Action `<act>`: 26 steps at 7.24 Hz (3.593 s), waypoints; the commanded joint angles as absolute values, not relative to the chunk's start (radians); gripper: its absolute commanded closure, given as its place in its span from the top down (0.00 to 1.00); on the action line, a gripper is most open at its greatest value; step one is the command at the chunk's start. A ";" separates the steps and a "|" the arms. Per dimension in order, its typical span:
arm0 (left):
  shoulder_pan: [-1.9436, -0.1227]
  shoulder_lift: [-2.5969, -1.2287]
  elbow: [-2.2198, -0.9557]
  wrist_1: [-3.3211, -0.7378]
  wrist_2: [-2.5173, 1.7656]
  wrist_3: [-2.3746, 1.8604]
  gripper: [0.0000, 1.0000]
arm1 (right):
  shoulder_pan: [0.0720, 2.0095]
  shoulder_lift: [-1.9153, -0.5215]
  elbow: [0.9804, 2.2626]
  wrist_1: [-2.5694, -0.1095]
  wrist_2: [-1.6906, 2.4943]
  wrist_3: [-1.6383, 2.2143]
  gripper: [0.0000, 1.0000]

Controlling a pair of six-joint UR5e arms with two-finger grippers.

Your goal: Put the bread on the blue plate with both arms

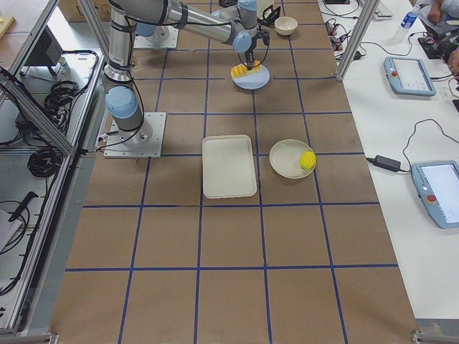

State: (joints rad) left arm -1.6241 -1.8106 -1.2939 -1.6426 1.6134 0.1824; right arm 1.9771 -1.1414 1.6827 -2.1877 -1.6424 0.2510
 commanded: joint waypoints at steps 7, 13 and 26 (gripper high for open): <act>-1.612 -1.770 -1.304 -1.661 1.632 0.178 1.00 | 1.999 -1.086 1.641 -2.168 -1.660 0.258 0.68; -1.612 -1.749 -1.307 -1.661 1.632 0.144 1.00 | 1.959 -1.156 1.652 -2.160 -1.686 0.233 1.00; -1.612 -1.752 -1.290 -1.664 1.638 0.141 1.00 | 1.565 -1.732 1.660 -1.586 -1.554 0.040 0.99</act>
State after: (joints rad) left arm -1.6123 -1.7486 -1.2980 -1.6642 1.6378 0.1412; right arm 1.5745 -1.7191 1.6575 -1.5997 -1.6047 0.0443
